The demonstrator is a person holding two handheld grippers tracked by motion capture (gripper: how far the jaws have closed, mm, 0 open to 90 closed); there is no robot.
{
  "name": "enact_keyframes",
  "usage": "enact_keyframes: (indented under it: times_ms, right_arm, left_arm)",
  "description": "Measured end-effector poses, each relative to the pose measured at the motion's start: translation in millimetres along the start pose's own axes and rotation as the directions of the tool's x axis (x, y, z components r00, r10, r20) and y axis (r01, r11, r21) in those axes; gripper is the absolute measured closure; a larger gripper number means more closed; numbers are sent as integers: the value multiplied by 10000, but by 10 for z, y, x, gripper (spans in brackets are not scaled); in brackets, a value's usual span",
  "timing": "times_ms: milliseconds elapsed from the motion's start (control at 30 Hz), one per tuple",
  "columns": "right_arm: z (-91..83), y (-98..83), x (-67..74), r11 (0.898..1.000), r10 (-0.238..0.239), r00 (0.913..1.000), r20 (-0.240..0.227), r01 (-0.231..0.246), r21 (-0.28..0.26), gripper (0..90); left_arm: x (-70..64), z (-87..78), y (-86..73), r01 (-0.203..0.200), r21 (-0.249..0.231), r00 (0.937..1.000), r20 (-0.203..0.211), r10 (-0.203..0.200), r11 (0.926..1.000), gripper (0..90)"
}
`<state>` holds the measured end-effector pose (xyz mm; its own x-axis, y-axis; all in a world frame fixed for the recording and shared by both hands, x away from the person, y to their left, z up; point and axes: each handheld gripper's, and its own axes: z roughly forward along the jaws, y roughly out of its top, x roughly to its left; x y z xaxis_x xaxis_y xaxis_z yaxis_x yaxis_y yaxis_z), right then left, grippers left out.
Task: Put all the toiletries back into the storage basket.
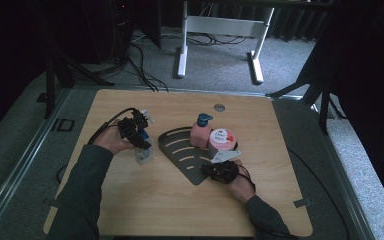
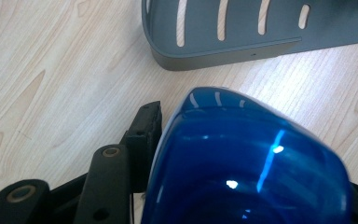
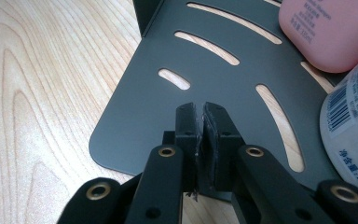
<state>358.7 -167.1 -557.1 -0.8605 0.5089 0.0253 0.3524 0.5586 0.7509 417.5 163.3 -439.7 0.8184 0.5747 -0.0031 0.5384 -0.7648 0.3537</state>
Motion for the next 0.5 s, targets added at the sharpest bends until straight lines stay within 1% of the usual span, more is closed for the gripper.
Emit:
enact_keyframes:
  times_ms: [233,333,500]
  right_arm:
    - [0,0,-1,10000,-1,10000,-8,1,-8,848]
    - [0,-1,-1,10000,0,10000,-9,0,-8,847]
    - [1,0,-2,10000,-16,10000,-6,16,-17,847]
  left_arm:
    - [-22,-5,-14,48,-83,10000,-48,-48,10000,547]
    - [-50,-7,-8,-12,-38,9999,-143,11,10000,548]
    - [-75,-10,-11,11,-78,9997,-260,-13,10000,551]
